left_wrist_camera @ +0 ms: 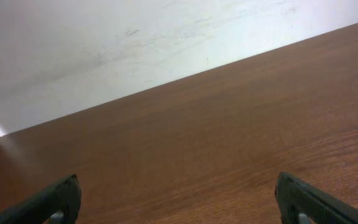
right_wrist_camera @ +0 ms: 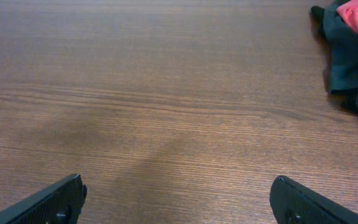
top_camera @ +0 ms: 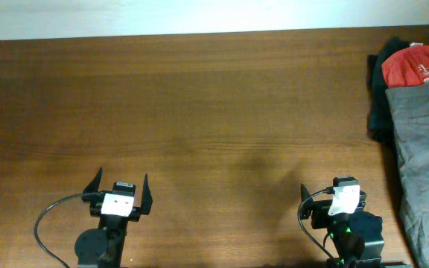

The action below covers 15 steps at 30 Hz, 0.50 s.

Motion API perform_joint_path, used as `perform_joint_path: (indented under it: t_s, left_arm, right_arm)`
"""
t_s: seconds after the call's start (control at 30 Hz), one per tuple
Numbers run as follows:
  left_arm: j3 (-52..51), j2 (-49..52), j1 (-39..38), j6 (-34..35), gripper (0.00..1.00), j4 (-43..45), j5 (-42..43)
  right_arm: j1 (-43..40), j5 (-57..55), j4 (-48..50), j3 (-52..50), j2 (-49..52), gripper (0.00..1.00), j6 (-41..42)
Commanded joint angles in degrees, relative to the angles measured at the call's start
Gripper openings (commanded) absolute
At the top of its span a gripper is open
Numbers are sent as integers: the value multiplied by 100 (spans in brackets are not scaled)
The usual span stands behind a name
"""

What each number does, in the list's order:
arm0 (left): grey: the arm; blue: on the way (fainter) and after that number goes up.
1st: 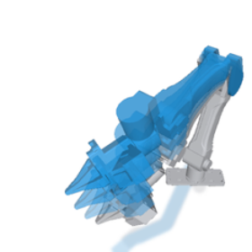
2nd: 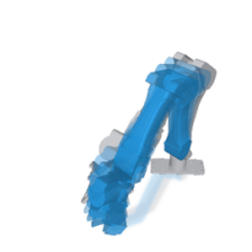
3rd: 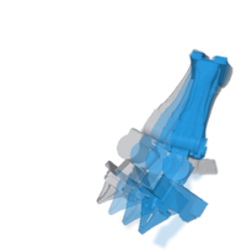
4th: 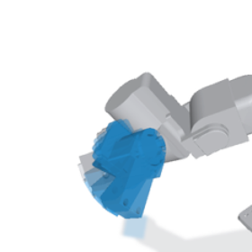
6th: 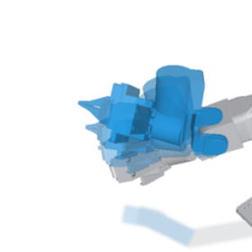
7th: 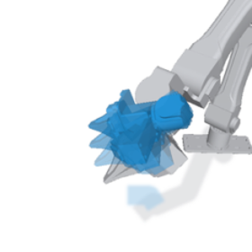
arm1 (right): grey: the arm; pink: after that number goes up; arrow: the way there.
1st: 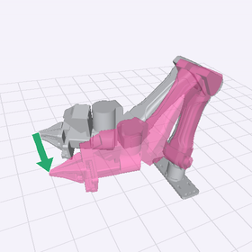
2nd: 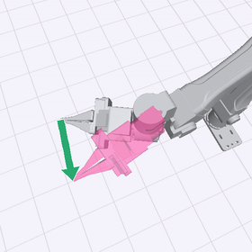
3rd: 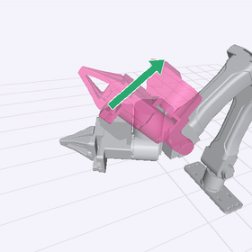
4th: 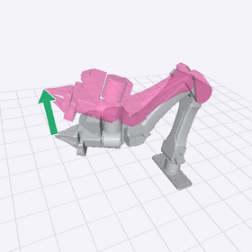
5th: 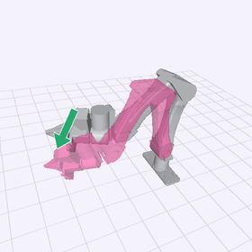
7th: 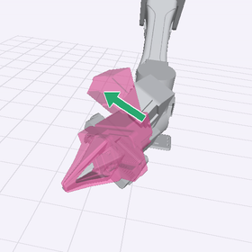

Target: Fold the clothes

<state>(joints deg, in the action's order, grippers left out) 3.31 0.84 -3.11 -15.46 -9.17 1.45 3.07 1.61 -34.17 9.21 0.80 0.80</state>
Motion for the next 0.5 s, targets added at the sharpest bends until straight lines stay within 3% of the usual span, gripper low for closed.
perform_joint_path:
  t_s: [0.0, 0.47]
  left_arm:
    - [-79, -44, 28, -70, 99, 22, -39]
    - [-79, -44, 28, -70, 99, 22, -39]
  right_arm:
    - [-48, 33, 13, -37, -59, 99, -37]
    - [-48, 33, 13, -37, -59, 99, -37]
